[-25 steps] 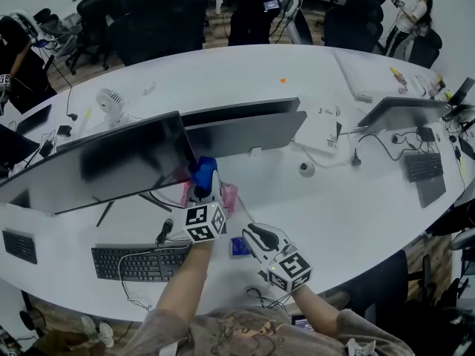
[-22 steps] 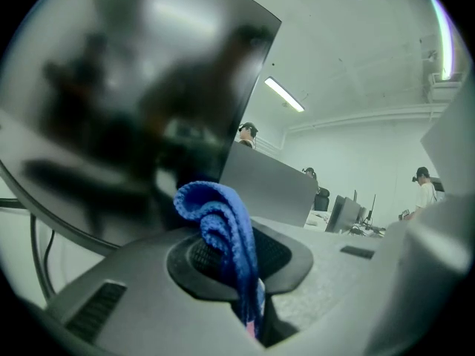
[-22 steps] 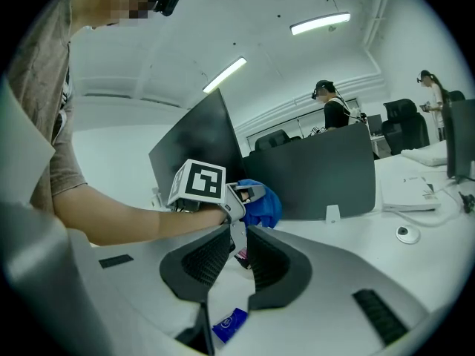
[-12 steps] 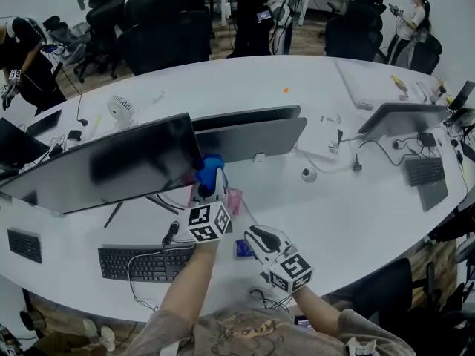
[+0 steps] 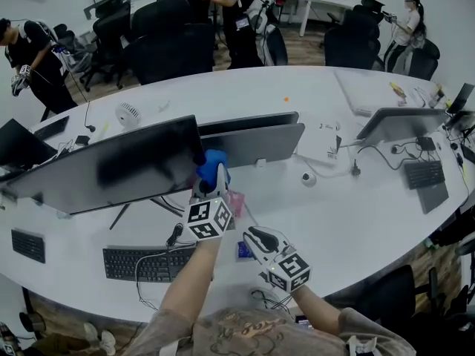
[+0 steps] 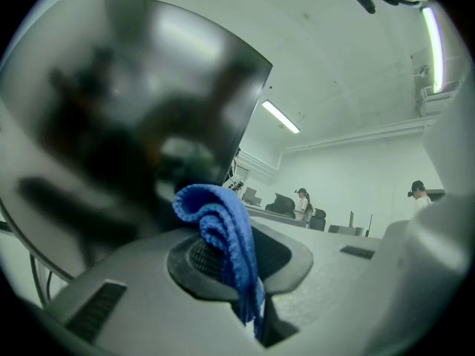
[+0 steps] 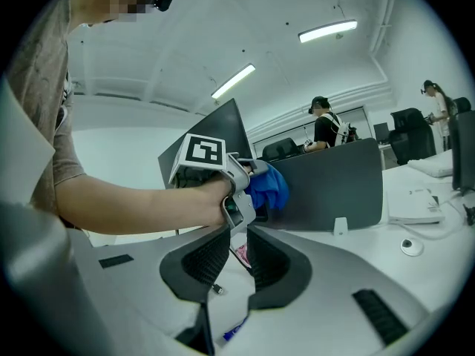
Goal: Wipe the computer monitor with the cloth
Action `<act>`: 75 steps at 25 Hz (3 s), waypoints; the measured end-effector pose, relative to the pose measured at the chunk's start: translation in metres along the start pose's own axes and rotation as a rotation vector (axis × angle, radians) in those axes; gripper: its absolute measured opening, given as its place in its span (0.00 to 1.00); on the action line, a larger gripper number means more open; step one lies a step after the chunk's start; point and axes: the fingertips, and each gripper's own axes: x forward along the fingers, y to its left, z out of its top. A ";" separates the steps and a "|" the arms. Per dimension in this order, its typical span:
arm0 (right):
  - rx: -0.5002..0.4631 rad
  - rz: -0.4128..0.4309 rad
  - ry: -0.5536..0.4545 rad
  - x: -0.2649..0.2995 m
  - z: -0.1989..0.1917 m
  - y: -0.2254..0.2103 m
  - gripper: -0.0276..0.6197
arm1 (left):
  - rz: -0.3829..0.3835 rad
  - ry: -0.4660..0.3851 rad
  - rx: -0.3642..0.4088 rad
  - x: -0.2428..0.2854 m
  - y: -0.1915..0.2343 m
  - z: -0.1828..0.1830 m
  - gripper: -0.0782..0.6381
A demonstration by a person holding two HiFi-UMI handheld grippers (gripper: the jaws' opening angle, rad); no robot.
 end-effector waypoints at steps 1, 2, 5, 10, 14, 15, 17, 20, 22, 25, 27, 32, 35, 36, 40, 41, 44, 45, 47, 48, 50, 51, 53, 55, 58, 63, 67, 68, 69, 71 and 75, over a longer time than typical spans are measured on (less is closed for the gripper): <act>-0.003 0.003 -0.002 0.000 0.001 0.002 0.15 | -0.004 -0.008 0.003 -0.001 -0.002 0.006 0.18; -0.007 0.006 -0.004 0.000 0.003 0.003 0.15 | -0.009 -0.016 0.006 -0.001 -0.004 0.011 0.18; -0.015 0.015 -0.010 0.000 0.006 0.008 0.15 | -0.021 -0.038 0.016 -0.002 -0.009 0.027 0.18; -0.034 0.036 -0.014 0.001 0.010 0.016 0.15 | -0.032 -0.072 0.028 -0.008 -0.016 0.051 0.18; -0.041 0.051 -0.020 0.001 0.013 0.022 0.15 | -0.042 -0.101 0.043 -0.011 -0.024 0.073 0.18; -0.042 0.054 -0.022 0.000 0.014 0.023 0.15 | -0.046 -0.109 0.048 -0.012 -0.027 0.079 0.18; -0.046 0.057 -0.025 -0.002 0.016 0.026 0.15 | -0.056 -0.127 0.055 -0.013 -0.032 0.092 0.18; -0.050 0.059 -0.032 -0.006 0.017 0.029 0.15 | -0.070 -0.155 0.067 -0.014 -0.041 0.110 0.18; -0.049 0.059 -0.035 -0.009 0.018 0.030 0.15 | -0.079 -0.172 0.072 -0.014 -0.047 0.122 0.18; -0.051 0.060 -0.035 -0.012 0.017 0.034 0.15 | -0.095 -0.198 0.074 -0.016 -0.056 0.139 0.18; -0.053 0.060 -0.033 -0.014 0.016 0.037 0.15 | -0.108 -0.215 0.076 -0.019 -0.061 0.150 0.18; -0.061 0.058 -0.037 -0.017 0.017 0.043 0.15 | -0.133 -0.235 0.080 -0.027 -0.068 0.167 0.18; -0.064 0.056 -0.044 -0.020 0.017 0.047 0.15 | -0.144 -0.235 0.069 -0.033 -0.071 0.166 0.18; -0.065 0.054 -0.046 -0.021 0.016 0.047 0.15 | -0.149 -0.235 0.063 -0.035 -0.072 0.164 0.18; -0.070 0.041 -0.050 -0.023 0.014 0.050 0.15 | -0.176 -0.241 0.063 -0.050 -0.076 0.163 0.18; -0.071 0.038 -0.052 -0.024 0.014 0.052 0.15 | -0.184 -0.242 0.068 -0.056 -0.077 0.163 0.18; -0.074 0.034 -0.057 -0.022 0.012 0.059 0.15 | -0.203 -0.247 0.074 -0.078 -0.074 0.162 0.18; -0.076 0.035 -0.057 -0.021 0.012 0.062 0.15 | -0.207 -0.247 0.080 -0.085 -0.072 0.162 0.18; -0.082 0.041 -0.056 -0.018 0.011 0.070 0.15 | -0.210 -0.245 0.087 -0.102 -0.064 0.162 0.18; -0.085 0.046 -0.056 -0.016 0.011 0.074 0.15 | -0.208 -0.242 0.085 -0.110 -0.058 0.161 0.18; -0.092 0.058 -0.059 -0.011 0.012 0.084 0.15 | -0.196 -0.234 0.083 -0.128 -0.042 0.160 0.18; -0.094 0.065 -0.061 -0.008 0.013 0.089 0.15 | -0.188 -0.230 0.089 -0.138 -0.034 0.159 0.18; -0.099 0.079 -0.063 -0.001 0.015 0.101 0.15 | -0.171 -0.219 0.113 -0.158 -0.016 0.156 0.18; -0.107 0.092 -0.056 0.009 0.015 0.114 0.15 | -0.150 -0.204 0.139 -0.180 0.003 0.153 0.18; -0.122 0.121 -0.045 0.025 0.016 0.139 0.15 | -0.111 -0.175 0.169 -0.213 0.034 0.148 0.18; -0.153 0.167 -0.047 0.051 0.022 0.177 0.15 | -0.048 -0.118 0.222 -0.267 0.084 0.138 0.18; -0.173 0.188 -0.046 0.065 0.024 0.203 0.15 | -0.027 -0.089 0.250 -0.305 0.111 0.132 0.18; -0.176 0.191 -0.045 0.068 0.024 0.208 0.15 | -0.021 -0.084 0.253 -0.313 0.117 0.130 0.18; -0.179 0.193 -0.045 0.071 0.024 0.212 0.15 | -0.015 -0.080 0.256 -0.321 0.121 0.128 0.18; -0.184 0.192 -0.042 0.074 0.025 0.220 0.14 | -0.006 -0.073 0.261 -0.332 0.128 0.125 0.18; -0.188 0.184 -0.043 0.079 0.029 0.233 0.11 | -0.001 -0.061 0.252 -0.347 0.140 0.119 0.18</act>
